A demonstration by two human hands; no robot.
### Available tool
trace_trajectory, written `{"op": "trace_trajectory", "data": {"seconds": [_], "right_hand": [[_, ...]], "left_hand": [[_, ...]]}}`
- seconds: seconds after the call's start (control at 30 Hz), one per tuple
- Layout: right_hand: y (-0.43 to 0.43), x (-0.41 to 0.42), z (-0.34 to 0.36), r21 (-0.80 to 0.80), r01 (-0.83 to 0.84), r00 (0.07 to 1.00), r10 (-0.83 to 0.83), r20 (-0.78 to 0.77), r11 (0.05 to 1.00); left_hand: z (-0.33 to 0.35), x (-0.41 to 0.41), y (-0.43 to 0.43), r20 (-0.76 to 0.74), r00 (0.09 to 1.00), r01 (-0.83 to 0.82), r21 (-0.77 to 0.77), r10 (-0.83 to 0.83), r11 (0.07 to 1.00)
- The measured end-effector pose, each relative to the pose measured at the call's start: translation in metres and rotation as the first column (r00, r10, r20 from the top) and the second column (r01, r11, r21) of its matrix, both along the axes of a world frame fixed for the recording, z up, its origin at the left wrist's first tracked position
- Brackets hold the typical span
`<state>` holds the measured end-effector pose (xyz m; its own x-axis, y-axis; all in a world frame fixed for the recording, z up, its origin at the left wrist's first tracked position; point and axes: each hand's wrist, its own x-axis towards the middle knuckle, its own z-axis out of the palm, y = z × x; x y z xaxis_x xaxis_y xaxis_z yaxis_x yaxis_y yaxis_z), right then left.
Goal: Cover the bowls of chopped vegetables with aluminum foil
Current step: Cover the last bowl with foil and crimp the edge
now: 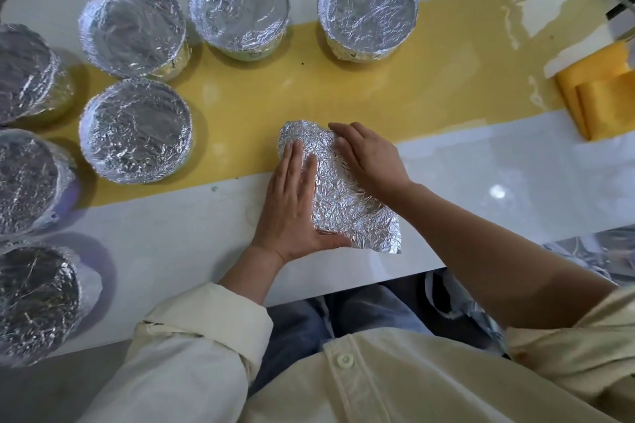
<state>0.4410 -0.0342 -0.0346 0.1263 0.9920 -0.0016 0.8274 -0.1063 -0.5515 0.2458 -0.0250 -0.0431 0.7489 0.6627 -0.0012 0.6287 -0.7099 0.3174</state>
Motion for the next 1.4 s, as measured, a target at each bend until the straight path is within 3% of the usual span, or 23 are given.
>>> {"op": "trace_trajectory", "data": {"seconds": [0.17, 0.27, 0.47, 0.53, 0.63, 0.73, 0.83, 0.93, 1.03, 1.13, 1.2, 1.3, 1.4], "right_hand": [[0.000, 0.001, -0.001, -0.027, 0.074, 0.996, -0.075, -0.051, 0.997], [-0.010, 0.001, -0.002, -0.052, 0.215, 0.975, -0.217, -0.046, 0.975], [-0.036, -0.005, 0.003, -0.166, 0.542, 0.829, -0.557, -0.057, 0.824], [-0.048, -0.010, 0.004, -0.197, 0.609, 0.767, -0.634, -0.102, 0.768], [-0.064, -0.013, 0.000, -0.196, 0.669, 0.698, -0.697, -0.163, 0.717], [-0.067, -0.012, 0.002, 0.053, 0.622, 0.777, -0.606, -0.171, 0.781], [-0.055, -0.009, 0.007, 0.254, 0.318, 0.945, -0.328, -0.003, 0.913], [-0.045, -0.007, 0.004, 0.212, -0.011, 0.977, -0.035, 0.210, 0.977], [-0.042, -0.005, -0.010, 0.130, -0.050, 0.968, 0.016, 0.249, 0.990], [-0.039, -0.003, -0.014, 0.152, 0.034, 0.990, -0.054, 0.132, 0.988], [-0.039, -0.003, -0.012, 0.151, 0.138, 0.990, -0.134, -0.033, 0.979], [-0.037, 0.000, -0.012, 0.101, 0.314, 0.932, -0.286, -0.222, 0.944], [-0.035, 0.003, -0.014, 0.039, 0.382, 0.868, -0.344, -0.358, 0.923]], "left_hand": [[0.003, -0.008, 0.007, -0.074, 0.996, 0.051, 0.017, -0.049, 0.999], [0.003, -0.020, 0.012, -0.062, 0.997, 0.040, 0.041, -0.038, 0.998], [0.001, -0.050, 0.024, -0.058, 0.998, -0.007, 0.052, 0.010, 0.999], [0.002, -0.054, 0.022, 0.001, 0.997, -0.077, 0.052, 0.077, 0.996], [0.012, -0.038, 0.011, 0.149, 0.932, -0.334, 0.006, 0.329, 0.943], [0.029, 0.001, -0.008, 0.251, 0.858, -0.459, -0.014, 0.447, 0.888], [0.031, 0.032, -0.026, 0.219, 0.889, -0.412, -0.001, 0.402, 0.911], [0.016, 0.044, -0.030, 0.085, 0.923, -0.381, 0.079, 0.375, 0.921], [0.000, 0.042, -0.024, 0.029, 0.906, -0.423, 0.054, 0.422, 0.904], [-0.009, 0.040, -0.022, 0.136, 0.880, -0.453, -0.042, 0.455, 0.890], [-0.012, 0.040, -0.020, 0.246, 0.838, -0.472, -0.121, 0.487, 0.873], [-0.012, 0.041, -0.018, 0.358, 0.745, -0.500, -0.260, 0.563, 0.826], [-0.013, 0.041, -0.016, 0.420, 0.638, -0.509, -0.399, 0.645, 0.763]]}}
